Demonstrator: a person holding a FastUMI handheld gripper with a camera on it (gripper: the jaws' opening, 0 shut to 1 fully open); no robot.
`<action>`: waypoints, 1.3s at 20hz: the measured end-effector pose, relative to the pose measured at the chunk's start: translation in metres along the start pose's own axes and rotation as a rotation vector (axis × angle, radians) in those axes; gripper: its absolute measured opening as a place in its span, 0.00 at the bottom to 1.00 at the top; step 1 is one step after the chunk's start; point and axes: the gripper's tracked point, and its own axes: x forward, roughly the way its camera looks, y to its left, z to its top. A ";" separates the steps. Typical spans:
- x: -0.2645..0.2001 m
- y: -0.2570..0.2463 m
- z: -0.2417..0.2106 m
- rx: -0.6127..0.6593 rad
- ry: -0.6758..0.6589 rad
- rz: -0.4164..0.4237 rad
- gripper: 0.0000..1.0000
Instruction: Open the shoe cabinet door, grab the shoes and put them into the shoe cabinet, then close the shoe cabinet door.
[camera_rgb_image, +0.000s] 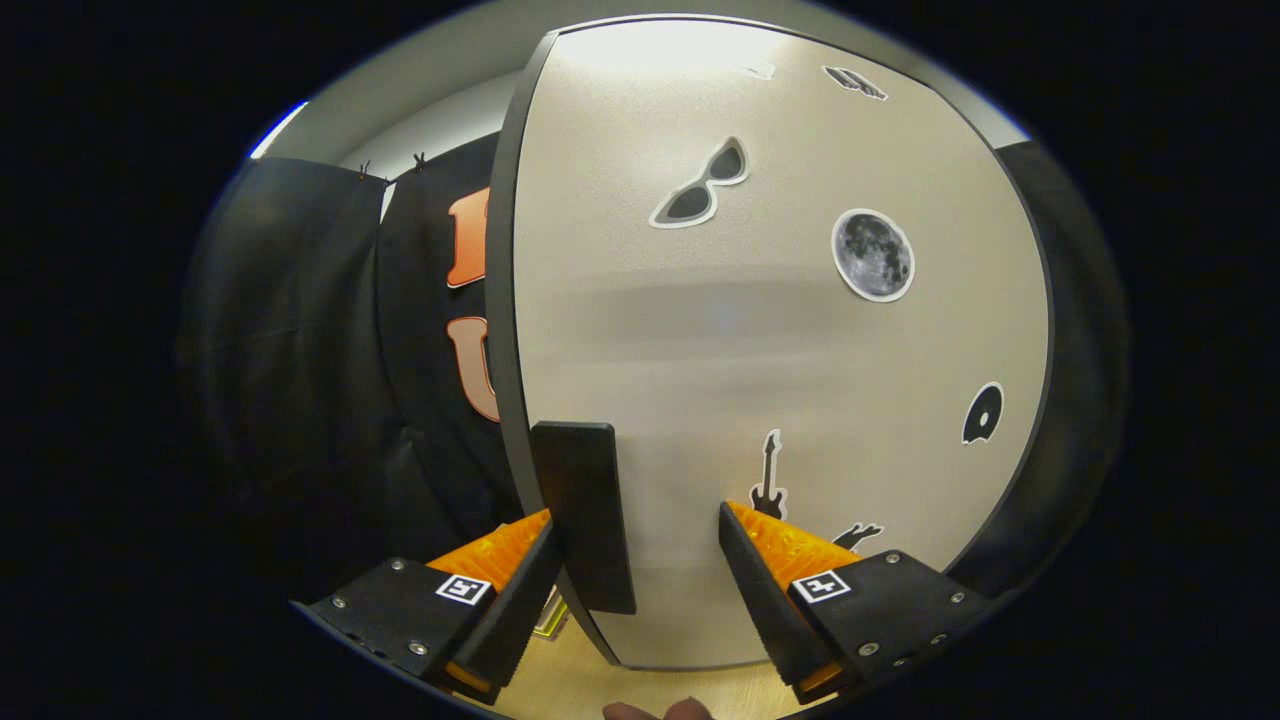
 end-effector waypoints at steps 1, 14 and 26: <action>-0.002 0.001 0.000 0.035 0.004 0.006 0.94; -0.161 -0.020 -0.016 0.043 -0.019 -0.103 0.93; -0.295 -0.091 0.000 0.071 -0.135 -0.109 0.93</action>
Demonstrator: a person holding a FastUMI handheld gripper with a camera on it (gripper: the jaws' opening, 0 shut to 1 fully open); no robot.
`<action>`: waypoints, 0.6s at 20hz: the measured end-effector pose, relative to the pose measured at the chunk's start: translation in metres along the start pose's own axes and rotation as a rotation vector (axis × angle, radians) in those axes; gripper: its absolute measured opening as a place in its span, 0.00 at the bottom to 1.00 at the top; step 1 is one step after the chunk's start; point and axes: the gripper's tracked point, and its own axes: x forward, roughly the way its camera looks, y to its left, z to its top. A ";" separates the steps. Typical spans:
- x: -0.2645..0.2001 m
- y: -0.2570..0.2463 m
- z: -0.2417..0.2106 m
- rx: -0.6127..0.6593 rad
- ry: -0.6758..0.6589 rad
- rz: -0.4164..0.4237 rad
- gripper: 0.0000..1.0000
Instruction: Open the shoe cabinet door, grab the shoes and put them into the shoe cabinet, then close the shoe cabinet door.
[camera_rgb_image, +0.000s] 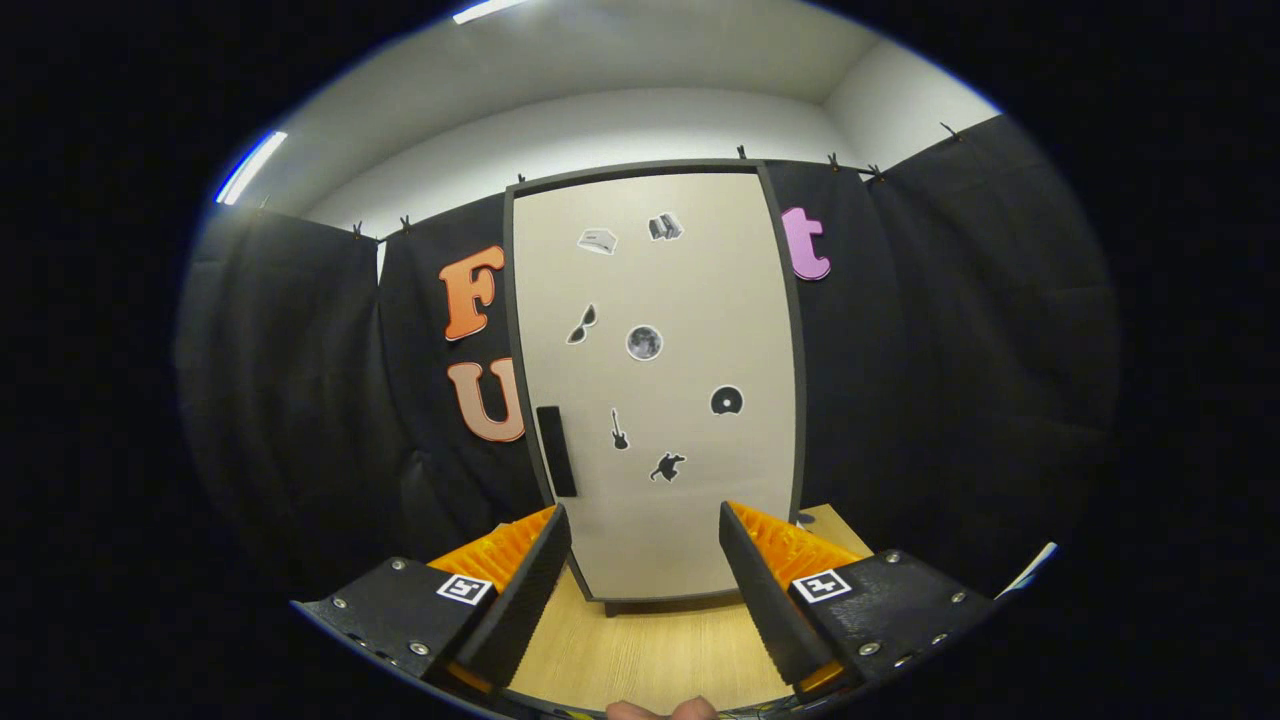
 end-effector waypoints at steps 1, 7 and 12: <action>-0.012 -0.005 0.005 0.005 -0.013 0.009 0.94; -0.060 -0.035 0.015 -0.035 -0.083 0.009 0.94; -0.073 -0.031 0.021 -0.034 -0.106 0.009 0.94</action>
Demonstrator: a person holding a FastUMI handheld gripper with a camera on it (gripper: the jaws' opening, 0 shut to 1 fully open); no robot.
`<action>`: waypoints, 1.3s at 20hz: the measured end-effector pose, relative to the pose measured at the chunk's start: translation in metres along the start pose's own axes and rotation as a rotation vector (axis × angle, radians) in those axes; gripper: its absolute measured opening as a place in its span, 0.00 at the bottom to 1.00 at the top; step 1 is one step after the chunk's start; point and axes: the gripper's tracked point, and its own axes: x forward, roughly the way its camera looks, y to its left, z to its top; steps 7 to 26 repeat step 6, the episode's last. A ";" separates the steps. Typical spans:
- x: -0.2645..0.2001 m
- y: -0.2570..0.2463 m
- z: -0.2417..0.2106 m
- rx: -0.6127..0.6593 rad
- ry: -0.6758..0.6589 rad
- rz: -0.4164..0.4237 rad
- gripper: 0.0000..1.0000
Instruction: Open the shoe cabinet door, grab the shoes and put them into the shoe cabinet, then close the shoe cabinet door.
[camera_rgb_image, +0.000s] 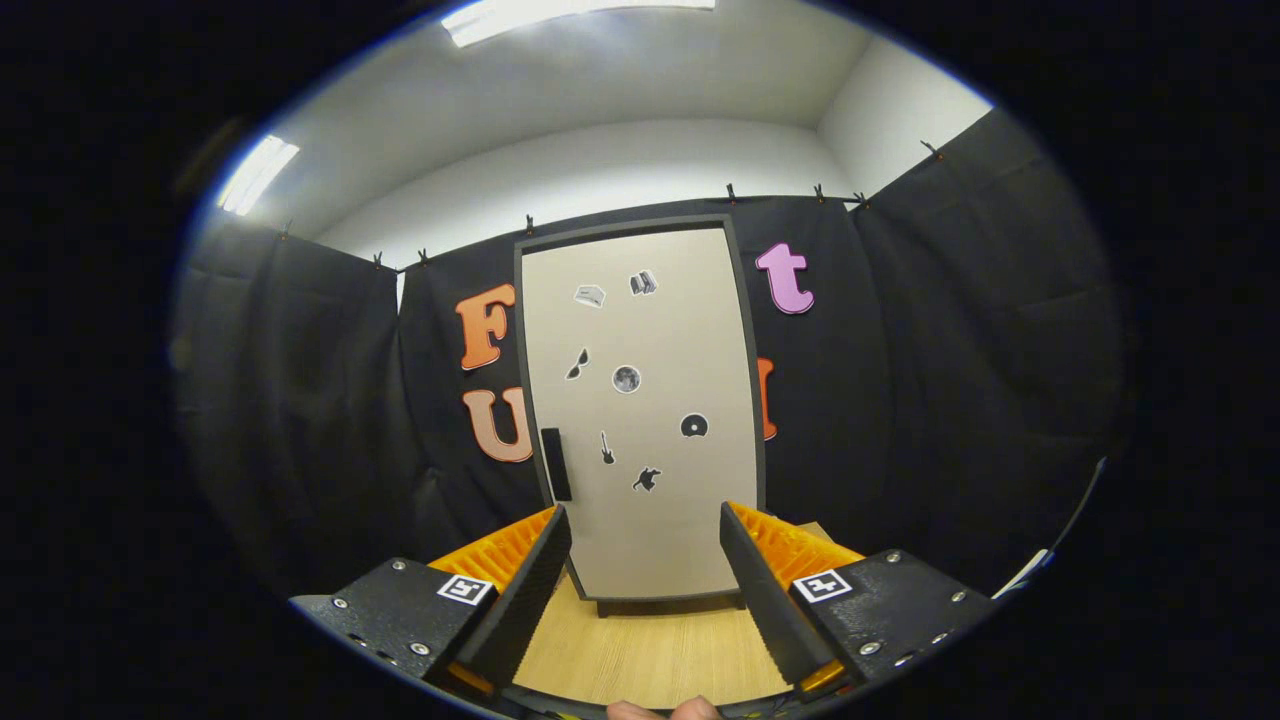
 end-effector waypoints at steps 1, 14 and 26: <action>-0.001 -0.001 0.000 -0.009 0.004 -0.008 0.94; 0.004 0.006 0.000 -0.025 -0.001 -0.024 0.94; 0.004 0.006 0.000 -0.025 -0.001 -0.024 0.94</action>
